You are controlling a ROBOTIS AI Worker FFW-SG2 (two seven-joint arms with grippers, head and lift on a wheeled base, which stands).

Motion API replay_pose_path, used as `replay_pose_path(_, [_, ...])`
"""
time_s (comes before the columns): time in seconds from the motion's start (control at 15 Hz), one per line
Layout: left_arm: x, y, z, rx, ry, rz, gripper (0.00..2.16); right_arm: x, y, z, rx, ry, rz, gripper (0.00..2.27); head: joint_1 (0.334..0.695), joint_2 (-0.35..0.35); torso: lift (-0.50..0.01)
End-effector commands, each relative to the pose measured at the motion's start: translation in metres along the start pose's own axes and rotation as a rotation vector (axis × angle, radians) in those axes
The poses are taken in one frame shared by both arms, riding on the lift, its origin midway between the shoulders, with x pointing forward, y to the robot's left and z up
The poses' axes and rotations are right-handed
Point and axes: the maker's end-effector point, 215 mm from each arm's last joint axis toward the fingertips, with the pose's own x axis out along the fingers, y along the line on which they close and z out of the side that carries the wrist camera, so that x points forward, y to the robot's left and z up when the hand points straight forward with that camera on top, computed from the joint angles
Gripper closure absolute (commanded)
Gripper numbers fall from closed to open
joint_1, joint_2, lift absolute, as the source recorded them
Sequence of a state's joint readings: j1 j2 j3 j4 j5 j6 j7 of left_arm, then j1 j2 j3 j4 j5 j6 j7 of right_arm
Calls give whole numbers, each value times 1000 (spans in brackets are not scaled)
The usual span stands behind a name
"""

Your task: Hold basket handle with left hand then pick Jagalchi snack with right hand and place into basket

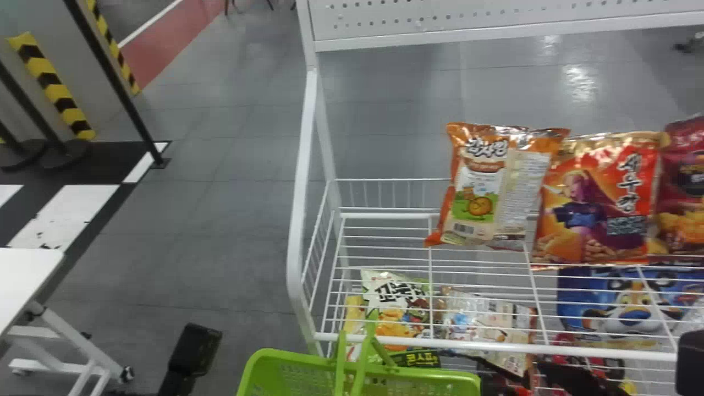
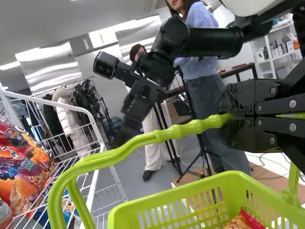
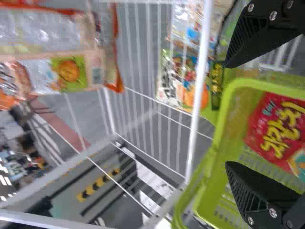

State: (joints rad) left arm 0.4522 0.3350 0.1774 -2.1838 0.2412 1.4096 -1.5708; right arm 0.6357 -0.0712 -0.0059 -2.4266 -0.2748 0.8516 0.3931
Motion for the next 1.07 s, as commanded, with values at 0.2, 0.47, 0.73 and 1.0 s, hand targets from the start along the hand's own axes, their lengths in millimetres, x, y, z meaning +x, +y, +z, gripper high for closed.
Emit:
replay_pose_path(0.2, [0,-1,-5,-8,-12,-11,2148,-14,-42,43,-115,-303,-109,97,695,13,-9])
replay_pose_path(0.47, [0,-1,-5,-10,-12,-9,2148,-8,-36,29,-180,-396,-149,107,695,-33,-9])
replay_pose_path(0.73, [-1,1,-7,-18,-20,-4,2148,-13,-33,3,-162,-417,-181,113,695,-13,-9])
replay_pose_path(1.0, [0,1,-7,-18,-21,-5,2148,-31,-31,7,-185,-488,-200,113,695,-7,-9])
